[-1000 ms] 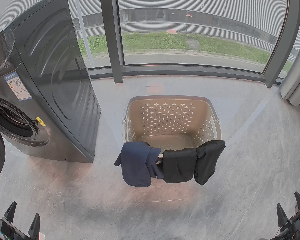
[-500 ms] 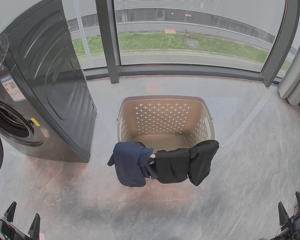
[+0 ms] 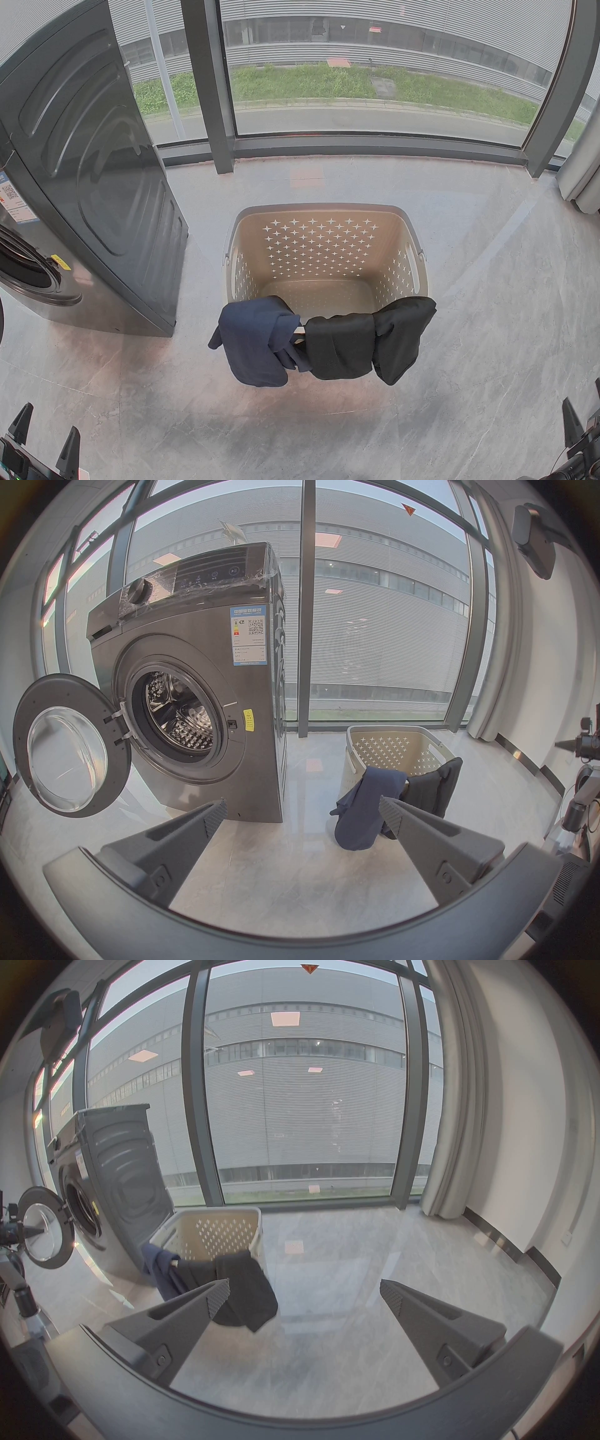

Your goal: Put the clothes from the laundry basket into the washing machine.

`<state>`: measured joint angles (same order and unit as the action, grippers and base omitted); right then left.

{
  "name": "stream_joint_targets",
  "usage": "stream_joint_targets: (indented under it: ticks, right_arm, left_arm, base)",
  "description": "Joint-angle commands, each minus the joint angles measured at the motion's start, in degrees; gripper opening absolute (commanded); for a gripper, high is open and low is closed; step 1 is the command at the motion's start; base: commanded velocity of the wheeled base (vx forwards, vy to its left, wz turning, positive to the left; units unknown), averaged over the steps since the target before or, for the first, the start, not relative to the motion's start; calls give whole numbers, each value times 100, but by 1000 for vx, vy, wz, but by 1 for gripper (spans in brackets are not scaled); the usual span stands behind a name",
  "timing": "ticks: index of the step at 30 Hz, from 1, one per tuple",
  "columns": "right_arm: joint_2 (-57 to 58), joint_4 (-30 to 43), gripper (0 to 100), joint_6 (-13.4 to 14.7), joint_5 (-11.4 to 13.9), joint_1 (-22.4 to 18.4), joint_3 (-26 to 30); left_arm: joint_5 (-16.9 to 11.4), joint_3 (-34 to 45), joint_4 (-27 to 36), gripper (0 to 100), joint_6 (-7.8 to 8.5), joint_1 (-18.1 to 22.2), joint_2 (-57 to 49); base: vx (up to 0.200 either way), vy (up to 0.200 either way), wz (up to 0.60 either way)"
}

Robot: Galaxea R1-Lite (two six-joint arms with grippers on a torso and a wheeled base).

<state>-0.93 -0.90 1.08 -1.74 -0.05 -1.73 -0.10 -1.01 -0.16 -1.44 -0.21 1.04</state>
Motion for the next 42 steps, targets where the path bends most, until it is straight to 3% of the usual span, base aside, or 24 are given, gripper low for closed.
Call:
stream_joint_targets:
  ticks: [1,4,6,9,12,15,19,28,35,38,42]
  right_arm:
    - [-215,-138,100,164,25,49,-829]
    - [-1261,-42,100,217,245,233,-899]
    - [-2219,-77,100,428,429,515,-723]
    - [-3019,-305,100,700,464,743,-627]
    - [-4566,-1237,100,1008,464,1183,-600]
    - [-5524,-2046,100,1122,473,1209,-495]
    - [-6657,-3153,100,1131,473,1235,-310]
    - [-8336,-4559,100,1210,394,1534,-337]
    - [-9039,-4928,100,1210,350,1780,-556]
    - [-9356,-5122,100,1210,166,1903,-776]
    - [-9698,-5262,100,1210,139,2149,-934]
  left_arm:
    - [1,92,-2,100,-14,-6,-86]
    - [1,92,-2,100,-6,-6,-86]
    - [1,92,-2,100,-6,3,-86]
    - [1,101,-2,100,-23,3,-86]
    - [19,92,-2,100,-50,3,-86]
    - [19,92,-2,100,-41,3,-86]
    - [10,101,-2,100,-41,-6,-86]
    - [10,92,-2,100,-32,3,-86]
    - [10,101,-2,100,-23,-6,-86]
    - [10,92,-2,100,-23,-6,-86]
    - [10,92,-2,100,-41,-6,-86]
  base:
    - [0,0,0]
    - [0,0,0]
    - [0,0,0]
    - [0,0,0]
    - [0,0,0]
    - [0,0,0]
    - [0,0,0]
    - [0,0,0]
    - [0,0,0]
    - [0,0,0]
    - [0,0,0]
